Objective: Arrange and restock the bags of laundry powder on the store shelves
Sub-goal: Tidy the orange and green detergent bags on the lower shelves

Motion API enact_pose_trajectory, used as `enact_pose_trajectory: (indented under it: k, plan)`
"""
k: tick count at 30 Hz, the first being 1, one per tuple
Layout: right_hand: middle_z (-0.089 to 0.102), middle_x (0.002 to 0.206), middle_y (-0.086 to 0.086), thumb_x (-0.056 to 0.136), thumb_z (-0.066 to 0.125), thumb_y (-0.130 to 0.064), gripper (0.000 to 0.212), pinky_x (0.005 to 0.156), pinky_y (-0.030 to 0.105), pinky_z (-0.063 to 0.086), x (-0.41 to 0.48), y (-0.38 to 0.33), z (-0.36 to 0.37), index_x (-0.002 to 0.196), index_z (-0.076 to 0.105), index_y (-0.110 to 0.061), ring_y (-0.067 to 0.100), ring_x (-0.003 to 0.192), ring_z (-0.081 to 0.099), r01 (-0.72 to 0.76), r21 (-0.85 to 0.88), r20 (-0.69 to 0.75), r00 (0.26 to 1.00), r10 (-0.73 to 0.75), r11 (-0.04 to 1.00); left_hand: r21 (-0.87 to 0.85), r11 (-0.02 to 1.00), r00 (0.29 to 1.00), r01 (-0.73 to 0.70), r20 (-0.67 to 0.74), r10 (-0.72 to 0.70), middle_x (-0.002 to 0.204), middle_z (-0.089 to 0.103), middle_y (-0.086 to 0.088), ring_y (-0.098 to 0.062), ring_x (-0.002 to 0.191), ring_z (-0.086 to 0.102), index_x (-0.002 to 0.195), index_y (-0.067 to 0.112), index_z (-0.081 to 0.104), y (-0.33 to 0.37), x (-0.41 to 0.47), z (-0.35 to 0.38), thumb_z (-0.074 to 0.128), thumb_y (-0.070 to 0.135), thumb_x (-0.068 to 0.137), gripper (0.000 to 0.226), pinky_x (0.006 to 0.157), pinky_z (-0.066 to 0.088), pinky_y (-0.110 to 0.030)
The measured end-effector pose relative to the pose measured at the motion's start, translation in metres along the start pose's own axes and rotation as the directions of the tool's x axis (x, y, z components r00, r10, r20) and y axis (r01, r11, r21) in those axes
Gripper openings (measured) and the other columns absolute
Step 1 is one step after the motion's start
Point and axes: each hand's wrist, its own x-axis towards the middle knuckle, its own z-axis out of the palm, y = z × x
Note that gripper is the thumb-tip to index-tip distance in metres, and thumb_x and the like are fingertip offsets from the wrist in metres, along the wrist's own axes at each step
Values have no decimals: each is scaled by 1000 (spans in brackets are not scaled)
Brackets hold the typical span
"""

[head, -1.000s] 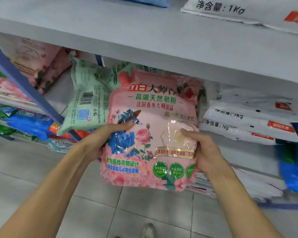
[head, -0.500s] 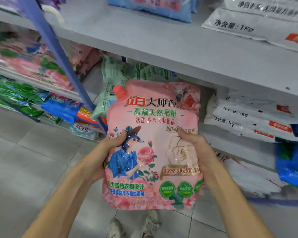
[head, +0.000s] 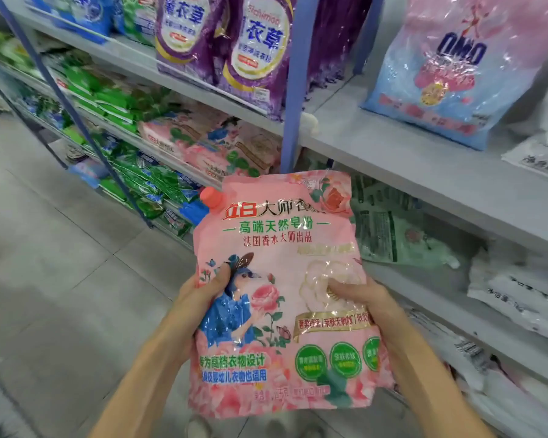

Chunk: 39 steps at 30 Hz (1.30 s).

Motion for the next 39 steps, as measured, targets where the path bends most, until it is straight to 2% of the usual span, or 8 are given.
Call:
enact_pose_trajectory:
  k: [7,13,21,27,30,33,35,39]
  plan:
    - [71,122,25,68,82,-5,68,102,63,49,43,29,122,132,64,-16,48,108,69,37,30,-4,999,-37,999,-10,1000,1000,19,20,-19,106,75,-24,-35,83,76,98,8,78,79,18,-114,68,29,83,27,79,62,-46]
    - [71,121,26,62,81,-3,70,107,68,43,89,38,197,130,66,-14,50,110,68,70,34,-45,997,-68,997,46,999,999,12,52,-14,103,76,-23,-35,82,76,107,3,71,136,44,-183,73,15,80,30,80,61,-47]
    - [74,111,26,65,80,7,66,75,50,63,181,28,278,127,67,-9,42,89,75,88,9,-79,993,-87,996,122,992,991,37,123,-52,109,75,-20,-38,92,75,123,6,64,210,132,-248,79,8,75,51,81,60,-47]
    - [72,120,24,63,84,-5,74,102,66,48,259,18,330,134,64,-16,47,107,70,41,13,-105,994,-40,999,155,983,987,102,105,-119,110,75,-20,-39,96,75,126,4,62,268,199,-291,82,10,72,58,86,58,-50]
    - [80,100,12,60,85,4,71,72,39,64,285,13,359,125,64,-14,30,87,78,57,-54,-145,987,-65,997,193,973,980,123,131,-150,111,74,-25,-42,94,74,129,-2,57,295,229,-308,80,8,77,57,80,61,-49]
    - [80,82,4,71,77,6,51,48,22,56,303,6,380,114,64,-18,18,67,77,77,-38,-216,973,-84,996,225,963,964,150,184,-193,115,72,-27,-46,100,72,132,-3,53,318,258,-324,83,9,80,61,83,60,-52]
    - [81,87,5,71,78,3,50,54,25,58,317,5,393,114,65,-19,21,72,78,78,-22,-252,964,-81,997,257,954,947,154,238,-216,118,71,-27,-47,104,70,133,-1,53,334,278,-333,81,10,82,59,86,59,-53]
    - [77,114,10,44,98,-25,97,99,55,55,344,11,426,134,62,-21,35,104,74,85,-33,-360,929,-91,996,320,932,921,169,286,-265,112,74,-23,-42,99,73,129,0,56,364,319,-350,77,8,83,51,82,60,-48]
